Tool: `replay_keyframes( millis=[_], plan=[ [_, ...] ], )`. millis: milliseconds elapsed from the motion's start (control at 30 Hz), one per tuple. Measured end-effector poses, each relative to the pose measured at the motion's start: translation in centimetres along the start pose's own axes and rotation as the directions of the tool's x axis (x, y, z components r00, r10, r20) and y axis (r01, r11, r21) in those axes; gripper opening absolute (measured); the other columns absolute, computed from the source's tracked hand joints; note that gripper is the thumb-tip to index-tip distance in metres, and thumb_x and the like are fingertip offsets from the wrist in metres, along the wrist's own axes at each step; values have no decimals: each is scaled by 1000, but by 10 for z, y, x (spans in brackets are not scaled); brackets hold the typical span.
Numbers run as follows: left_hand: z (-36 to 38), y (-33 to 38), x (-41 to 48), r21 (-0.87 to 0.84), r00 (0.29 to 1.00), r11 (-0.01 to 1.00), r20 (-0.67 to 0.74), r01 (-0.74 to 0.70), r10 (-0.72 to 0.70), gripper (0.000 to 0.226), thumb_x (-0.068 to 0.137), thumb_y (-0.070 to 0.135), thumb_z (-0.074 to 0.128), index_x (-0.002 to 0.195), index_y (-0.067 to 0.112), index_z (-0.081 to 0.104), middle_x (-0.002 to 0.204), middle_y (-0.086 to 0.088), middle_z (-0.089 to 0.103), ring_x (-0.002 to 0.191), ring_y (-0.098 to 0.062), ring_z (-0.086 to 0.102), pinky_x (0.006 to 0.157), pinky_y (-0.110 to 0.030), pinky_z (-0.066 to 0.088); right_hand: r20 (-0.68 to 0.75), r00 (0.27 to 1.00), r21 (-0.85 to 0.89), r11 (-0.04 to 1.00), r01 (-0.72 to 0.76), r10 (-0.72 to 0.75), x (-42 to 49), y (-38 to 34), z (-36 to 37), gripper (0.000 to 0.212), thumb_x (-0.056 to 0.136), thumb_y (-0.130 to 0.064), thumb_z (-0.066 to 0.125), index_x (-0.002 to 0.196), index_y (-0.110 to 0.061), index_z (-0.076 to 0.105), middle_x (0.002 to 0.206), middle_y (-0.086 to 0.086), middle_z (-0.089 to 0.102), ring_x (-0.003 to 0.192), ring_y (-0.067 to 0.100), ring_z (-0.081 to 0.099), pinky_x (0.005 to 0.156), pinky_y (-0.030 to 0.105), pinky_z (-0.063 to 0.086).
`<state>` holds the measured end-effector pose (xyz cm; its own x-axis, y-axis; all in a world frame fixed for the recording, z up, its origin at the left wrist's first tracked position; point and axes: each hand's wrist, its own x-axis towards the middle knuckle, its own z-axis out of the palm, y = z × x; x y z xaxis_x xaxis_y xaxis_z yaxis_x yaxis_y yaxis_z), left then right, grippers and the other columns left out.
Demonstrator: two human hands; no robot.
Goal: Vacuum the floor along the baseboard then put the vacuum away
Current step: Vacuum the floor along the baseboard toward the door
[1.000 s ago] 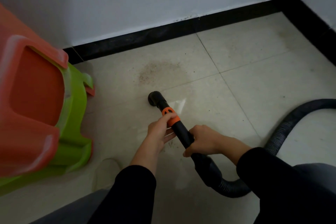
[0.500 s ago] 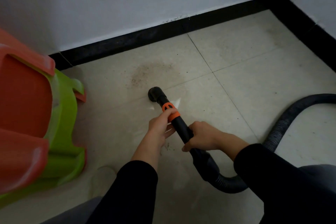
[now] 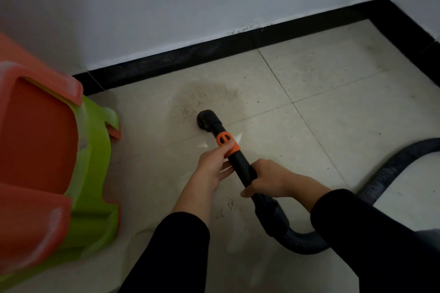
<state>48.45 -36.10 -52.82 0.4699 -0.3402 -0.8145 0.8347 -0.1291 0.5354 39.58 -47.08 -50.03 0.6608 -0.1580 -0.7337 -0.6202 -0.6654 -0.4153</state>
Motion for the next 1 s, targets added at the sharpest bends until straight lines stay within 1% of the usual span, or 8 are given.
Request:
replay_keyframes(
  millis=[67,167,333,433,633,767,900,1000],
  plan=[
    [-2,3,3,-8,1000,1000,-1,-6,6,45,84,33,74,116,9,54,105,-3,59,96,-22,64,71,-31,57,-2,1000,-8,1000,0,0,4,-4,-2,29,73,-33,78,72,-21,52,72,-2,57,66,13,57,56,22,41],
    [-5,7,7,-31,1000,999,-10,-10,10,41,85,33,73,114,11,53,107,-4,58,96,-22,63,73,-32,56,-1,1000,-13,1000,3,-3,10,-11,-4,31,74,-32,79,70,-21,50,71,-2,56,64,12,56,56,23,40],
    [-13,7,9,-125,998,992,-59,-15,8,35,85,31,73,109,12,56,102,-4,60,92,-20,63,79,-34,56,26,999,-29,999,23,-22,17,-22,-4,28,74,-31,78,78,-18,54,77,0,59,73,18,61,67,26,47],
    [-19,7,9,-178,997,984,-79,-26,12,35,85,30,73,110,11,56,97,-2,60,89,-19,63,81,-34,55,40,998,-46,998,41,-39,19,-30,-5,27,75,-30,78,82,-16,55,78,0,59,74,18,60,65,26,45],
    [-35,8,9,-238,994,970,-101,-51,28,38,84,28,74,112,8,60,110,-7,61,93,-22,64,95,-41,52,58,996,-109,991,73,-67,26,-43,-3,30,76,-30,78,87,-14,56,82,2,60,78,20,61,67,27,45],
    [-46,13,6,-235,992,970,-124,-60,31,37,84,26,74,111,7,58,103,-5,60,92,-23,65,86,-36,55,64,995,-154,984,85,-76,31,-50,0,32,75,-32,78,90,-15,56,83,1,61,77,19,62,65,26,46],
    [-65,27,6,-149,984,987,-178,-57,30,37,81,21,77,108,4,58,111,-13,63,95,-26,67,72,-33,57,65,994,-216,971,104,-92,39,-60,6,40,76,-36,77,103,-14,58,95,5,64,85,22,64,78,32,53],
    [-77,39,6,-83,980,995,-191,-63,46,39,83,15,75,114,0,56,113,-15,62,90,-24,66,70,-32,56,54,993,-262,958,116,-106,42,-68,8,42,77,-37,75,107,-14,56,96,4,62,86,22,62,78,32,52]
  ],
)
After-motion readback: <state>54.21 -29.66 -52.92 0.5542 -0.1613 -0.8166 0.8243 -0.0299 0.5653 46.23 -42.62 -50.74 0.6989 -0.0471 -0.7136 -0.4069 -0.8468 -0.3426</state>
